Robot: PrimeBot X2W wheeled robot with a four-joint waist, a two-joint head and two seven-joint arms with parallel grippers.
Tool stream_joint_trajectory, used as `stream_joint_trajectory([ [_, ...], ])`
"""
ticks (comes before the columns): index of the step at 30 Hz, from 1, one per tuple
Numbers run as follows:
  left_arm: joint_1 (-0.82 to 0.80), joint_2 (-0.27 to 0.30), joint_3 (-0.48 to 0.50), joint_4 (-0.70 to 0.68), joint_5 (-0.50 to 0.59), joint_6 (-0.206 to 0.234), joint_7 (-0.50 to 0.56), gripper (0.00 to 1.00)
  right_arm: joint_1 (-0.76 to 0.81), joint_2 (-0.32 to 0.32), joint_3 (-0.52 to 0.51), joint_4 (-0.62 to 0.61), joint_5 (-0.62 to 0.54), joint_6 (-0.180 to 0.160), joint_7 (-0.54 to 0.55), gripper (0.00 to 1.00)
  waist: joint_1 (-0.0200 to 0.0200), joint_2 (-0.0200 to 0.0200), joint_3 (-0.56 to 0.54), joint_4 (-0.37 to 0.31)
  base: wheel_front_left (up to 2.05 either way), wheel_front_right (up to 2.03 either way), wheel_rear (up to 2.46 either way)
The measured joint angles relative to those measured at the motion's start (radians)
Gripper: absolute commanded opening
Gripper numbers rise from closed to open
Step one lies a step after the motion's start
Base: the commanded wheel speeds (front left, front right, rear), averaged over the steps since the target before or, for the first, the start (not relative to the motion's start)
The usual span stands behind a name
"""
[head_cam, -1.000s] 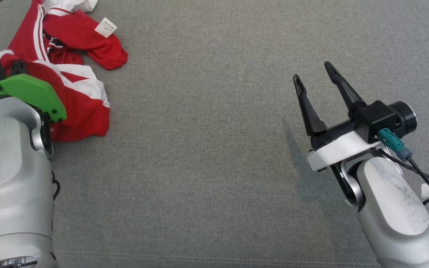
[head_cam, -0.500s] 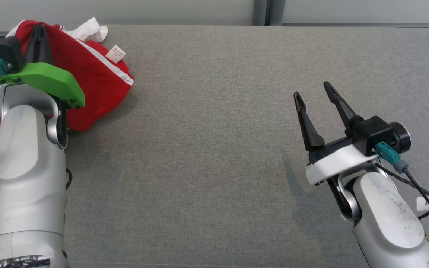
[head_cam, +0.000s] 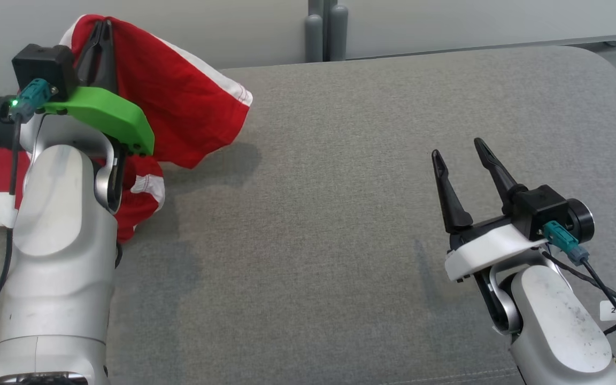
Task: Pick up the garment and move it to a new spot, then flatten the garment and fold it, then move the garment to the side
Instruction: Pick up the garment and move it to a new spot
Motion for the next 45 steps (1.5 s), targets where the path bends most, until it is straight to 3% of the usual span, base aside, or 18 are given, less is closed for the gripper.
stream_joint_trajectory([
  [7, 0.058, 0.000, -0.066, 0.000, -0.027, -0.005, 0.032, 0.00, 0.020, 0.007, 0.010, -0.008, 0.003, -0.002, 0.000, 1.00, 0.0000, 0.0000, -0.010, -0.080, 0.00, 0.00, 0.00],
  [15, 0.087, 0.002, -0.246, -0.017, -0.144, -0.018, 0.073, 0.00, 0.031, 0.017, 0.017, -0.026, 0.004, -0.003, 0.000, 1.00, 0.0000, 0.0000, 0.000, -0.186, 0.00, 0.00, 0.00],
  [21, 0.100, 0.003, -0.374, -0.023, -0.167, -0.016, 0.108, 0.00, 0.032, 0.025, 0.036, -0.034, 0.009, -0.002, 0.000, 1.00, 0.0000, 0.0000, 0.021, -0.267, 0.00, 0.00, 0.00],
  [35, 0.174, 0.011, -0.598, 0.006, -0.209, 0.036, 0.127, 0.00, 0.009, 0.031, 0.071, -0.024, 0.022, 0.018, 0.000, 1.00, 0.0000, 0.0000, 0.096, -0.445, 0.00, 0.00, 0.00],
  [40, 0.173, 0.014, -0.650, -0.027, -0.238, 0.048, 0.105, 0.00, 0.008, 0.033, 0.075, -0.012, 0.022, 0.018, 0.000, 1.00, 0.0000, 0.0000, 0.112, -0.461, 0.00, 0.00, 0.00],
  [41, 0.173, 0.014, -0.660, -0.026, -0.249, 0.049, 0.105, 0.53, 0.008, 0.033, 0.074, -0.009, 0.022, 0.017, 0.000, 1.00, 0.0000, 0.0000, 0.112, -0.461, 0.00, 0.00, 0.00],
  [42, 0.173, 0.015, -0.673, -0.025, -0.258, 0.049, 0.105, 1.00, 0.008, 0.033, 0.073, -0.007, 0.022, 0.015, 0.000, 1.00, 0.0000, 0.0000, 0.112, -0.459, 0.00, 0.00, 0.00],
  [45, 0.173, 0.016, -0.708, -0.023, -0.277, 0.049, 0.106, 1.00, 0.008, 0.034, 0.068, -0.005, 0.028, 0.015, 0.000, 1.00, 0.0000, 0.0000, 0.108, -0.449, 0.00, 0.00, 0.00],
])
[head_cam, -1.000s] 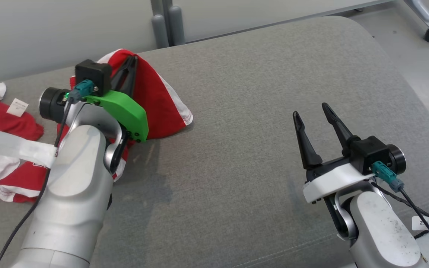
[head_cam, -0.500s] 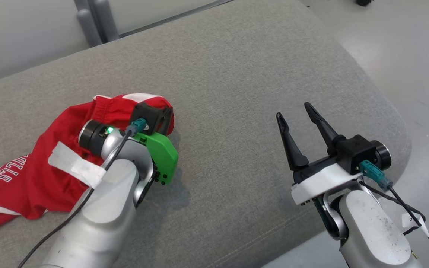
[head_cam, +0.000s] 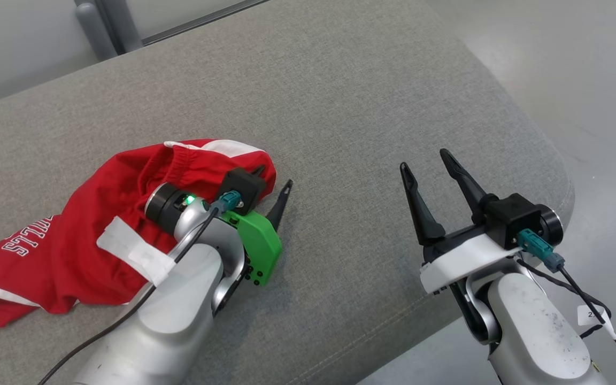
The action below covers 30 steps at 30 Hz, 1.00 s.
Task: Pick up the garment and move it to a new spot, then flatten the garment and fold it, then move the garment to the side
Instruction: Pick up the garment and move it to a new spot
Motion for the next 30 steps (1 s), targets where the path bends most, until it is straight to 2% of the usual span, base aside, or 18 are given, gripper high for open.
stream_joint_trajectory([
  [8, 0.001, 0.001, -0.077, -0.046, -0.078, -0.015, -0.002, 1.00, 0.000, 0.000, -0.020, 0.016, 0.002, -0.008, 0.000, 1.00, 0.0000, 0.0000, -0.014, 0.049, 0.00, 0.00, 0.00],
  [15, 0.001, 0.002, -0.095, -0.084, -0.102, -0.013, -0.045, 1.00, 0.000, -0.003, -0.036, 0.020, 0.000, -0.008, 0.000, 1.00, 0.0000, 0.0000, -0.032, 0.099, 0.00, 0.00, 0.00],
  [21, 0.000, 0.001, -0.081, -0.081, -0.092, 0.024, -0.095, 1.00, 0.000, -0.012, -0.036, 0.039, -0.007, -0.005, 0.000, 1.00, 0.0000, 0.0000, -0.051, 0.160, 0.00, 0.00, 0.00],
  [30, 0.071, 0.001, -0.010, -0.068, -0.095, 0.097, -0.134, 1.00, -0.003, -0.010, 0.042, 0.092, -0.019, 0.055, 0.000, 1.00, 0.0000, 0.0000, -0.081, 0.265, 0.00, 0.00, 0.00],
])
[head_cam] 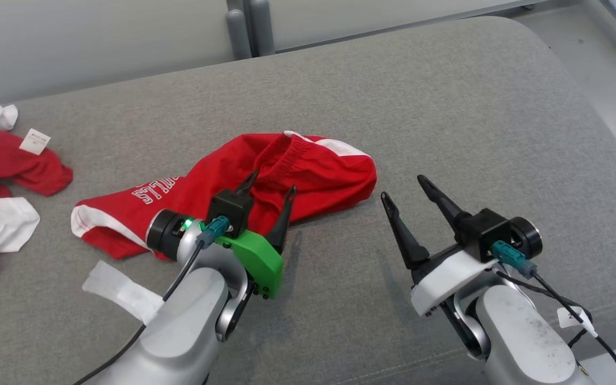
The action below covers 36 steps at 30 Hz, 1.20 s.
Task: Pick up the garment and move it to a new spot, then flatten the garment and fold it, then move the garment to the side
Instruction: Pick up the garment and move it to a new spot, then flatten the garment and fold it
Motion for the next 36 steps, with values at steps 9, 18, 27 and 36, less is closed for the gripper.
stream_joint_trajectory([
  [9, 0.069, 0.019, 0.054, -0.008, -0.001, 0.029, -0.012, 1.00, -0.036, 0.004, 0.125, 0.109, -0.009, 0.043, 0.000, 1.00, 0.0000, 0.0000, -0.022, 0.113, 0.00, 0.00, 0.00],
  [18, 0.108, 0.016, 0.072, -0.040, 0.001, 0.038, -0.017, 1.00, -0.125, 0.004, 0.230, 0.234, -0.031, 0.061, 0.050, 1.00, 0.0000, 0.0000, -0.037, 0.219, 0.00, 0.00, 0.00],
  [27, 0.156, 0.015, 0.088, -0.089, 0.001, 0.039, -0.018, 1.00, -0.195, -0.049, 0.330, 0.365, -0.075, 0.063, 0.131, 1.00, 0.0000, 0.0000, -0.041, 0.320, 0.00, 0.00, 0.00],
  [36, 0.189, 0.014, 0.118, -0.149, 0.002, 0.047, -0.020, 1.00, -0.250, -0.065, 0.448, 0.422, -0.039, 0.063, 0.150, 0.94, 0.0000, 0.0000, -0.045, 0.393, 0.00, 0.00, 0.00],
])
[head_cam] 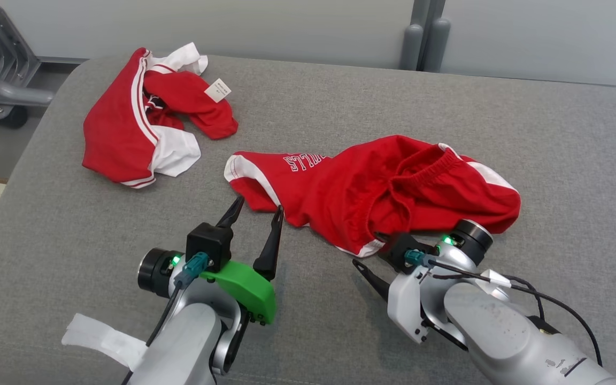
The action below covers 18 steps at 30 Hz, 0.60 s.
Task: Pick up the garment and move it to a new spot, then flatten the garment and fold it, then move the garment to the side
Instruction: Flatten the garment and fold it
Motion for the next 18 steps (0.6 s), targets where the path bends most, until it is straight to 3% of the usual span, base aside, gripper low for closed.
stream_joint_trajectory([
  [4, 0.011, 0.000, 0.009, -0.017, 0.003, 0.001, 0.000, 1.00, -0.019, -0.007, 0.017, 0.032, 0.027, 0.000, 0.010, 0.90, 0.0000, 0.0000, -0.001, 0.018, 0.00, 0.00, 0.00],
  [10, 0.034, -0.001, 0.028, -0.042, 0.021, 0.001, 0.000, 1.00, -0.033, -0.024, 0.054, 0.076, 0.055, 0.000, 0.026, 0.70, 0.0000, 0.0000, -0.004, 0.032, 0.00, 0.00, 0.00],
  [11, 0.039, -0.001, 0.028, -0.044, 0.024, 0.001, 0.000, 1.00, -0.034, -0.022, 0.061, 0.080, 0.062, 0.000, 0.026, 0.62, 0.0000, 0.0000, -0.004, 0.033, 0.00, 0.00, 0.00],
  [12, 0.044, -0.001, 0.029, -0.045, 0.028, 0.001, 0.000, 1.00, -0.036, -0.021, 0.070, 0.082, 0.068, 0.000, 0.026, 0.62, 0.0000, 0.0000, -0.004, 0.033, 0.00, 0.00, 0.00],
  [17, 0.066, -0.001, 0.042, -0.050, 0.032, 0.001, 0.000, 1.00, -0.061, -0.021, 0.095, 0.097, 0.096, 0.000, 0.012, 0.31, 0.0000, 0.0000, -0.010, 0.034, 0.00, 0.00, 0.00],
  [18, 0.071, -0.001, 0.050, -0.051, 0.035, 0.001, 0.000, 1.00, -0.066, -0.019, 0.095, 0.097, 0.100, 0.000, 0.004, 0.00, 0.0000, 0.0000, -0.012, 0.033, 0.00, 0.00, 0.00],
])
